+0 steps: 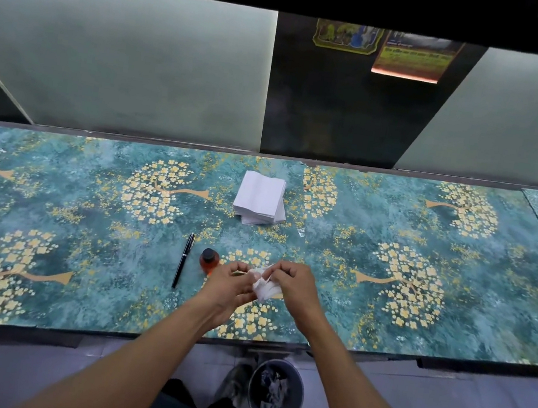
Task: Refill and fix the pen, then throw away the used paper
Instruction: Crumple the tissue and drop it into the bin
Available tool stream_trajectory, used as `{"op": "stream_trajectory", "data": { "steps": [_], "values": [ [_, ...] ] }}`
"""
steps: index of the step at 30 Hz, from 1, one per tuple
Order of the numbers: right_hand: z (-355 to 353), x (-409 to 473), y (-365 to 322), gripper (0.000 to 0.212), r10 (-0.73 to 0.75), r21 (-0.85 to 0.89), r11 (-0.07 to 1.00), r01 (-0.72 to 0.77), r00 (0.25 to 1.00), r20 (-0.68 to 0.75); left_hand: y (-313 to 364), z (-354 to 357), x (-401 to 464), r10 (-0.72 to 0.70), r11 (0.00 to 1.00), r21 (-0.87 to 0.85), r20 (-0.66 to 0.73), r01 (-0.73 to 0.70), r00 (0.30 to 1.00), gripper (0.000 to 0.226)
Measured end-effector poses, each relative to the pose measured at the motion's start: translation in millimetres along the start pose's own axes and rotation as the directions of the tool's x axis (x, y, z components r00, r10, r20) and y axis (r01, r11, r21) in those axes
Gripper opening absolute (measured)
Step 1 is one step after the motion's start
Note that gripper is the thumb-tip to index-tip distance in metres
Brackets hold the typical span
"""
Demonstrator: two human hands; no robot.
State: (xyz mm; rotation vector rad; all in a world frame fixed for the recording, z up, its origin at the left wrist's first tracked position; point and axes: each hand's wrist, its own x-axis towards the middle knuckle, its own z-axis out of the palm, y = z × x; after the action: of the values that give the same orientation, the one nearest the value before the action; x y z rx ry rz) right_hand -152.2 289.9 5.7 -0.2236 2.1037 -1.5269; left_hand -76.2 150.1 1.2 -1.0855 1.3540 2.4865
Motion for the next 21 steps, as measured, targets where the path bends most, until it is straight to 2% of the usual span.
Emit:
{"op": "stream_trajectory", "data": {
  "steps": [3,6,8,10,12,15,17,19,21],
  "values": [
    [6.4,-9.9,-0.3,0.014,0.025,0.039,0.999,-0.023,0.998,-0.051,2.5,-2.5,-3.5,0.083,0.990,0.118,-0.021,-0.080,0.996,0.013],
    [16.4,-20.4,0.7,0.035,0.149,0.167,0.977,-0.134,0.986,-0.080,2.6,-7.5,-8.9,0.166,0.964,0.219,-0.043,-0.153,0.985,0.014],
    [24.5,-26.8,1.2,0.023,0.189,0.191,0.967,-0.167,0.976,-0.104,1.8,-11.7,-15.8,0.212,0.947,0.252,-0.025,-0.199,0.977,0.015],
    [32.6,-34.7,0.4,0.010,0.185,0.131,0.977,-0.167,0.973,-0.141,-2.1,-16.4,-25.5,0.215,0.950,0.224,0.034,-0.217,0.976,0.016],
    [42.8,-45.5,-0.1,0.008,0.166,0.073,0.985,-0.155,0.967,-0.193,-9.8,-24.1,-38.1,0.199,0.967,0.145,0.081,-0.209,0.977,0.020],
    [50.6,-60.2,0.2,0.010,0.086,0.009,0.996,-0.086,0.973,-0.213,-21.2,-32.9,-53.3,0.239,0.962,0.127,0.048,-0.243,0.970,0.020],
    [60.0,-75.5,-0.7,0.008,0.068,0.060,0.996,-0.059,0.983,-0.169,-26.5,-43.6,-64.1,0.286,0.945,0.169,0.001,-0.282,0.958,0.016],
    [67.9,-92.0,0.9,0.021,0.062,0.136,0.990,-0.043,0.988,-0.141,-31.0,-52.0,-71.6,0.317,0.934,0.188,-0.035,-0.305,0.948,0.014],
    [74.0,-108.6,3.9,0.031,0.022,0.126,0.992,-0.008,0.993,-0.112,-35.7,-58.4,-79.2,0.323,0.934,0.178,-0.049,-0.310,0.945,0.013]
  ]
}}
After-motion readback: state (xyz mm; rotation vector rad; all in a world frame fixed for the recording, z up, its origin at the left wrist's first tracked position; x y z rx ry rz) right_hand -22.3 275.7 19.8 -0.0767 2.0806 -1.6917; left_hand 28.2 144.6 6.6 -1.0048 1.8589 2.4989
